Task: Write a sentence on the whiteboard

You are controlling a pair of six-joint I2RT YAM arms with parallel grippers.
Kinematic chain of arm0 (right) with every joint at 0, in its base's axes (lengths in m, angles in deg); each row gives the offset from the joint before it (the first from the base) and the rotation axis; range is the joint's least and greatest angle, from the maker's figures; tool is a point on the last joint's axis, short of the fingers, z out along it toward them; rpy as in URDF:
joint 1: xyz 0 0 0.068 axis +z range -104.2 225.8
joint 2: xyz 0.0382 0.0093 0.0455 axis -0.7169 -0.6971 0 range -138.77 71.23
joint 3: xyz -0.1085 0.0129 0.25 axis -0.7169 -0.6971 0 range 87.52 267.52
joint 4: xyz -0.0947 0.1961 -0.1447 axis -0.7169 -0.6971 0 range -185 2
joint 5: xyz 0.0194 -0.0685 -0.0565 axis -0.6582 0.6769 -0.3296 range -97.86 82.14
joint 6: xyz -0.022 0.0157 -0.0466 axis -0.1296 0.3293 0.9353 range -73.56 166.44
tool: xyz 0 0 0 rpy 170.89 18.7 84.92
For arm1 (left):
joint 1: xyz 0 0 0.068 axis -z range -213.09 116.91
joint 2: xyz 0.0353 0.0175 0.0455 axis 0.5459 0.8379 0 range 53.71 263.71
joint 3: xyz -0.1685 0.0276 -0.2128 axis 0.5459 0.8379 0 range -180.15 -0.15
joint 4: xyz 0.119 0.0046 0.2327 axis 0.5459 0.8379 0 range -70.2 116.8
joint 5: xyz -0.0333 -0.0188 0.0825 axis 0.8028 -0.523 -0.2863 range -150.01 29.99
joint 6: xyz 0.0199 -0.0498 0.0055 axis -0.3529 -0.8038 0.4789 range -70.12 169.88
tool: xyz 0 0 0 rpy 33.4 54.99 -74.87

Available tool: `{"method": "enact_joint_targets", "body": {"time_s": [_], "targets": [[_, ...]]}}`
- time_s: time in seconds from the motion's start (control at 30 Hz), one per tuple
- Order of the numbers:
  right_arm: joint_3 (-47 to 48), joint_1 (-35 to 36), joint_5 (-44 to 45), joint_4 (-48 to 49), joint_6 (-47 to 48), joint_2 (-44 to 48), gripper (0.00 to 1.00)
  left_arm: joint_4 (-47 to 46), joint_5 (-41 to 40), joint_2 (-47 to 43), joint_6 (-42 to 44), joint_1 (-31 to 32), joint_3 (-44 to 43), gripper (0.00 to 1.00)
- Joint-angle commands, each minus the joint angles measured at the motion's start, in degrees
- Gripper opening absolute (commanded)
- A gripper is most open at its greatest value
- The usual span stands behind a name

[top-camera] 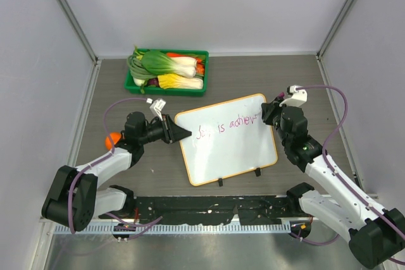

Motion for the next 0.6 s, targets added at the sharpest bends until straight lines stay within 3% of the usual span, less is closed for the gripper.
{"method": "enact_joint_targets", "body": {"time_s": [0.0, 0.57], "targets": [[1.12, -0.36, -1.21, 1.86, -0.87, -0.55, 0.01, 4.58, -7.44, 1.01, 9.5, 0.11, 1.6, 0.0], [-2.4, -0.36, -3.14, -3.59, -1.22, 3.14, 0.01, 4.41, -7.44, 1.19, 9.5, 0.11, 1.52, 0.0]]}}
